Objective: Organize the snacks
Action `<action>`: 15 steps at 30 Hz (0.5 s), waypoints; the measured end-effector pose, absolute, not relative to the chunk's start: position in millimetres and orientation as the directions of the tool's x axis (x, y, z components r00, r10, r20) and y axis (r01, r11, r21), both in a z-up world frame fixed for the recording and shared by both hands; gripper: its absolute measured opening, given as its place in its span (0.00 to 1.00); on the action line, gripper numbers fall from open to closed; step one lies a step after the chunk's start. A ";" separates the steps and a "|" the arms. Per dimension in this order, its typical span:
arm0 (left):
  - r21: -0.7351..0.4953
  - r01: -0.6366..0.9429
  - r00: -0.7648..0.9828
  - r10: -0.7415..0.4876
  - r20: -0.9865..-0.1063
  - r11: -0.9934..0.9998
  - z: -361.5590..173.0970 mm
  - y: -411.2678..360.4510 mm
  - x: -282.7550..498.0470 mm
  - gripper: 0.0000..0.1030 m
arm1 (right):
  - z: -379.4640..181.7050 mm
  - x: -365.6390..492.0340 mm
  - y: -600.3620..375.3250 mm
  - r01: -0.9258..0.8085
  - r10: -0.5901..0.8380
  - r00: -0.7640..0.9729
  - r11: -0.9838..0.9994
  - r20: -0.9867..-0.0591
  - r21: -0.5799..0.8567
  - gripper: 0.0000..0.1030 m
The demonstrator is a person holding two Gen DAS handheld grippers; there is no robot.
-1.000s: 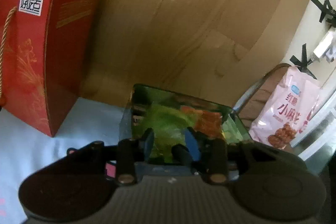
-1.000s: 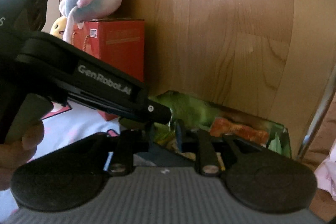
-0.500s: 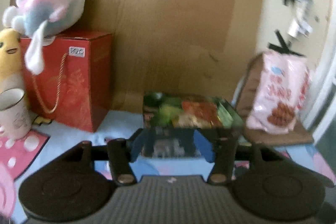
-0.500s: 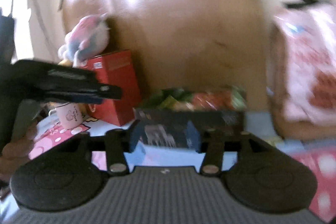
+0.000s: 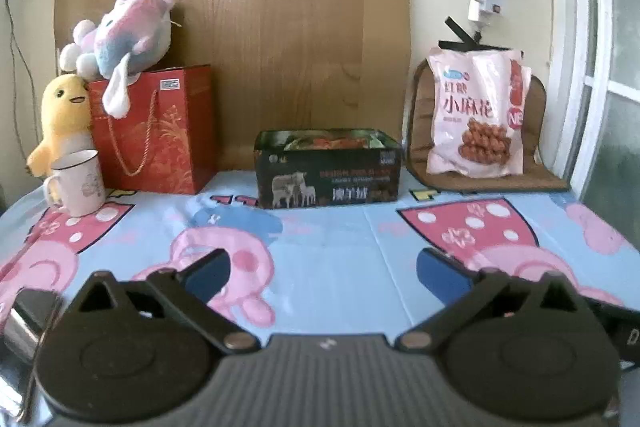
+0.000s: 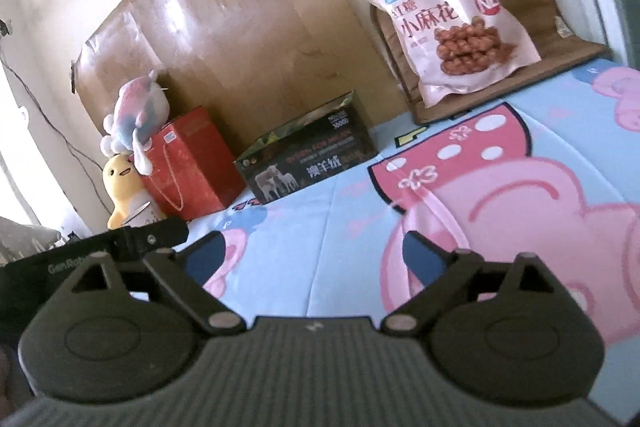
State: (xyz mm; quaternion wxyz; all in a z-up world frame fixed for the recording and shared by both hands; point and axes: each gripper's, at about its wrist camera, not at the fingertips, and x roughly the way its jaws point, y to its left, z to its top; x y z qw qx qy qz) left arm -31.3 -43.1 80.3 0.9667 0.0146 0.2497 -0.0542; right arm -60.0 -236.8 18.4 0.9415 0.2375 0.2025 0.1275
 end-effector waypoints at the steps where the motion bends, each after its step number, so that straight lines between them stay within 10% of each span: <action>1: 0.009 0.109 0.869 -0.091 -0.487 0.994 81.3 -45.3 -38.2 1.00 | 16.7 -65.8 -236.2 -0.138 0.331 0.888 0.853 -0.320 0.503 0.96; 15: 0.062 0.026 0.904 0.003 -0.428 0.998 91.7 -46.7 -93.3 1.00 | 27.1 -118.6 -217.7 -0.187 0.340 0.901 0.866 -0.270 0.464 1.00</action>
